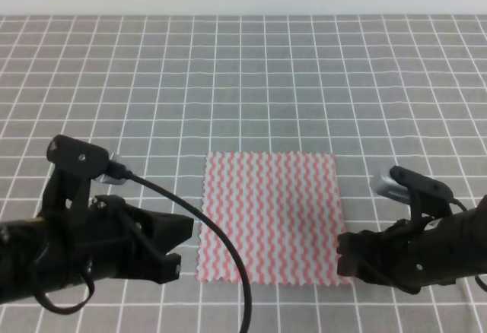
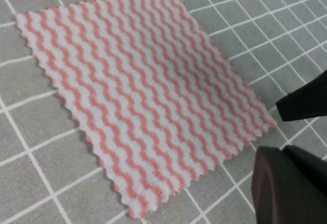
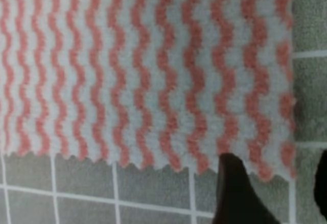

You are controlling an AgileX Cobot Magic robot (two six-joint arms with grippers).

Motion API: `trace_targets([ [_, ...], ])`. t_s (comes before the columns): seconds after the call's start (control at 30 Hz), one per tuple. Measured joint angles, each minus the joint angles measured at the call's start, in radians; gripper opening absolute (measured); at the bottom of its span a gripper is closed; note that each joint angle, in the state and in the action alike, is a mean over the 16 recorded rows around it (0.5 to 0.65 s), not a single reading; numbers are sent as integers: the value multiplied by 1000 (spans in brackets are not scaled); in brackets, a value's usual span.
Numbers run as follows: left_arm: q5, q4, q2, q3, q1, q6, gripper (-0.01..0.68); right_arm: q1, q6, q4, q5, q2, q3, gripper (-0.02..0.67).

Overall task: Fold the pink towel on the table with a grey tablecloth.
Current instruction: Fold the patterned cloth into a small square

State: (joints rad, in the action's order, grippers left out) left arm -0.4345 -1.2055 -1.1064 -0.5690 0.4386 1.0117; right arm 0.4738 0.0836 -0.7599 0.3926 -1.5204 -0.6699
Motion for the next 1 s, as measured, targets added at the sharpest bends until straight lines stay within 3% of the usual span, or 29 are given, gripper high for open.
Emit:
trace_targets([
  [0.43,-2,3,1,0,0,4,-4,2,16,-28,3,-49,-29,308],
  [1.0,0,3,2,0,0,8,-3,2,30,7,47,-69,-60,238],
])
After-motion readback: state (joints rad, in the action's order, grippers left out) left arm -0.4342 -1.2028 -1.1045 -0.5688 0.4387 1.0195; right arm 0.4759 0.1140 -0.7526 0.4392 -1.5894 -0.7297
